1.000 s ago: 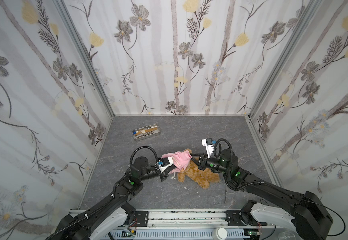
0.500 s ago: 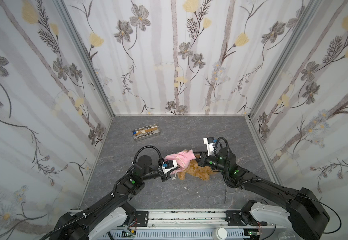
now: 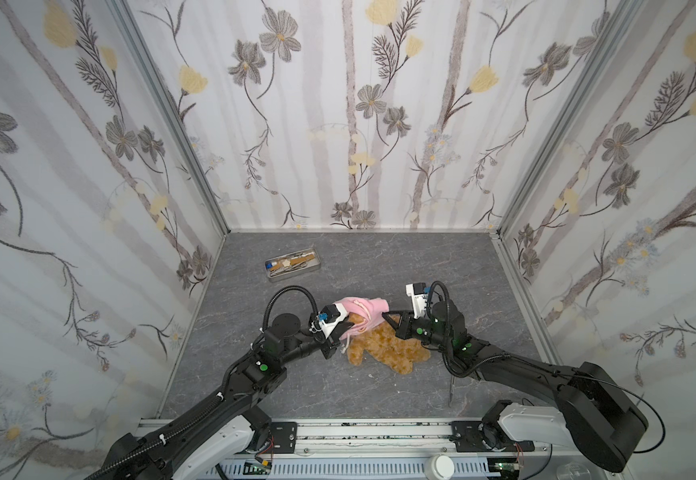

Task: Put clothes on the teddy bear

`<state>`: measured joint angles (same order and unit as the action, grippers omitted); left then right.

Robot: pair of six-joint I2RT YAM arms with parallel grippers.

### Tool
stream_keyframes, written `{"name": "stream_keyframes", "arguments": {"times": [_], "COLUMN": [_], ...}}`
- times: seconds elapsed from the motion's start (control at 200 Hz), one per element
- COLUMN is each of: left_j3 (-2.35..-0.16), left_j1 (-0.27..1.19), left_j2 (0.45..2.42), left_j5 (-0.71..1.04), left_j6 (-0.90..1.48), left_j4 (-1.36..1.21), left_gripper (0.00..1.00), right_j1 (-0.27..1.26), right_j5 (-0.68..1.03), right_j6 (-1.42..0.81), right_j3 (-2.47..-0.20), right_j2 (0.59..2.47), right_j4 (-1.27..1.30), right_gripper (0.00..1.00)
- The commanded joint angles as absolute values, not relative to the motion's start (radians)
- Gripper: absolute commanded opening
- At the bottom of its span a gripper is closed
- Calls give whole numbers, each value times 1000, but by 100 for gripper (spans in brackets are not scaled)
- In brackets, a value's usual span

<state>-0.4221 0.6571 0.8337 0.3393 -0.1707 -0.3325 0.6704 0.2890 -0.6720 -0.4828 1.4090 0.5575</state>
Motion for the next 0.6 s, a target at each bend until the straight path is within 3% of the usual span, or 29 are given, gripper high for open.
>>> {"name": "stream_keyframes", "arguments": {"times": [0.0, 0.155, 0.28, 0.395, 0.595], "left_j3": [-425, -412, -447, -486, -559], "left_j1": [657, 662, 666, 668, 669], "left_j2": [813, 805, 815, 827, 860], "left_j5": [153, 94, 16, -20, -3], "left_j6": [52, 287, 470, 669, 976], "left_j4": [-471, -454, -361, -295, -207], "left_gripper": [0, 0, 0, 0, 0], "right_j1": [660, 669, 717, 800, 956], "right_j5": [142, 175, 173, 221, 223], "right_j6": [-531, -357, -269, -265, -341], "right_j3": [-520, -579, -560, -515, -498], "right_j2": [1392, 1294, 1216, 1229, 1378], "right_j4": [469, 377, 383, 497, 770], "right_gripper": [1, 33, 46, 44, 28]}}
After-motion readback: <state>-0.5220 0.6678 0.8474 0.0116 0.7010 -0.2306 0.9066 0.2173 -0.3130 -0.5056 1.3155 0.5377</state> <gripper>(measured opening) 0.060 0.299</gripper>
